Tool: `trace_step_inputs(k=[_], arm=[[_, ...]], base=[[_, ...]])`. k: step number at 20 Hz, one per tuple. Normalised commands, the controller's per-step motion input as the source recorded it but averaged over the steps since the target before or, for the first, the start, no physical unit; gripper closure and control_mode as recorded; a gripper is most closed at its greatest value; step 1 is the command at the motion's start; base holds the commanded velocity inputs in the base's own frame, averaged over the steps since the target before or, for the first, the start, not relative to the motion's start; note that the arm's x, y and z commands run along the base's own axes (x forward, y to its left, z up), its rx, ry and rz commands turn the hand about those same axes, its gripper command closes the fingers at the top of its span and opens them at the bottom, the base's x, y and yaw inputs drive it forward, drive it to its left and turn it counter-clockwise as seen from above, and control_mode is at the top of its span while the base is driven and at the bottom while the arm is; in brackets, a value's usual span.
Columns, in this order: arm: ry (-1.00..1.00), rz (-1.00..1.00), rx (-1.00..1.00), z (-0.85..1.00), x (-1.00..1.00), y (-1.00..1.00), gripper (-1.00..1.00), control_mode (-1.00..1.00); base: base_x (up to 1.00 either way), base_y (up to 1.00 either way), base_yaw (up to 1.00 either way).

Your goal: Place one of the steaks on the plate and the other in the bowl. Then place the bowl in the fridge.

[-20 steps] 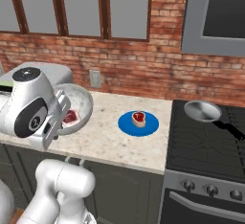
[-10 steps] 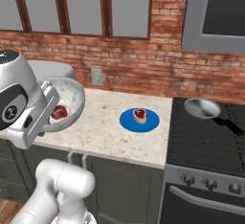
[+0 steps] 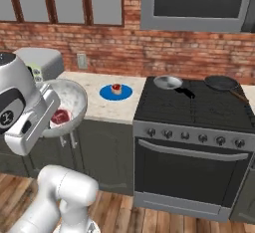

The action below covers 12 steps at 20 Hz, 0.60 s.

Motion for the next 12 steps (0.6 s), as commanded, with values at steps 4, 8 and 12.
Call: trace_step_inputs(k=[4,8,12], arm=[[0.0,0.0,0.0,0.0,0.0,0.0,1.0,1.0],[0.0,0.0,0.0,0.0,0.0,0.0,1.0,1.0],[0.0,0.0,0.0,0.0,0.0,0.0,1.0,1.0]], base=[[-1.0,-1.0,-0.01],[-1.0,-1.0,-0.01],[-1.0,-1.0,-0.01]])
